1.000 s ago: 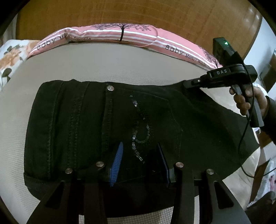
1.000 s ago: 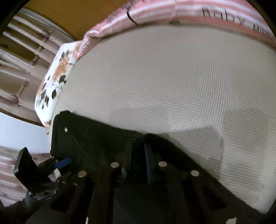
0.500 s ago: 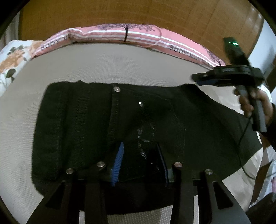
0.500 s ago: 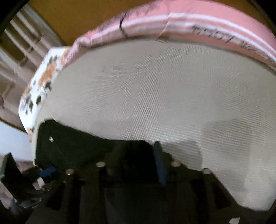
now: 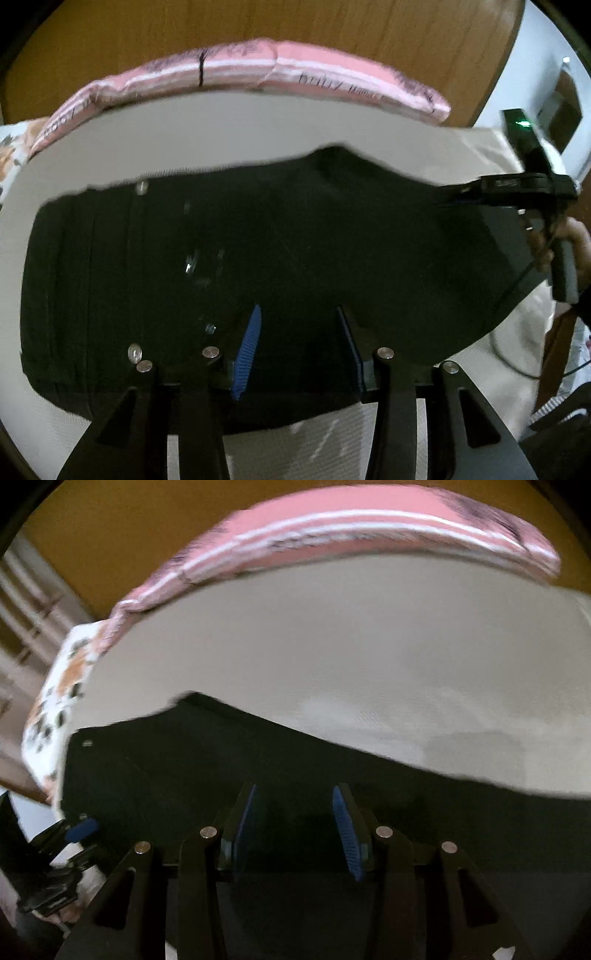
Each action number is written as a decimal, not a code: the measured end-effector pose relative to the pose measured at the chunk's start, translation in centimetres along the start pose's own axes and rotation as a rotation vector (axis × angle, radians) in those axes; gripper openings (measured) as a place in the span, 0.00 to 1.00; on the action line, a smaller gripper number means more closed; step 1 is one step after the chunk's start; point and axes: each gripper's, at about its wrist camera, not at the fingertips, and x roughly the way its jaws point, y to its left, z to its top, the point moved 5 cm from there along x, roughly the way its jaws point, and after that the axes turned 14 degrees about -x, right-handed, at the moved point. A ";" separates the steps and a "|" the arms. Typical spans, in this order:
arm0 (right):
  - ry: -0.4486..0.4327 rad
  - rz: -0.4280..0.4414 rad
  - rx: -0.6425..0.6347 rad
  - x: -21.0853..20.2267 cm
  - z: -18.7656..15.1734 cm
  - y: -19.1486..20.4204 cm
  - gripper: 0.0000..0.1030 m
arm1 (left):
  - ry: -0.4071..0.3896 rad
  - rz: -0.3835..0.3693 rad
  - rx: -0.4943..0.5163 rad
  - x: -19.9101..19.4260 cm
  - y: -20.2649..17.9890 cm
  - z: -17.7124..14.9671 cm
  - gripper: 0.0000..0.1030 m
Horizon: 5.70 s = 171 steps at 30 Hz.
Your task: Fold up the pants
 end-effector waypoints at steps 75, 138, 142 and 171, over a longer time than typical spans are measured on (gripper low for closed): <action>-0.154 0.392 0.251 -2.2 -3.2 8.9 0.09 | -0.019 -0.167 -0.178 -1.7 -3.4 1.0 0.46; -0.039 0.134 0.348 -5.6 -13.7 3.7 0.37 | 0.316 -0.290 -0.399 3.1 -6.5 -2.9 0.02; -0.030 0.121 0.334 -5.6 -13.8 3.8 0.37 | 0.332 -0.317 -0.429 3.4 -5.7 -3.3 0.00; -0.070 -0.126 0.221 -3.1 -1.9 -2.8 0.38 | 0.253 -0.267 -0.125 4.9 -9.1 -1.0 0.18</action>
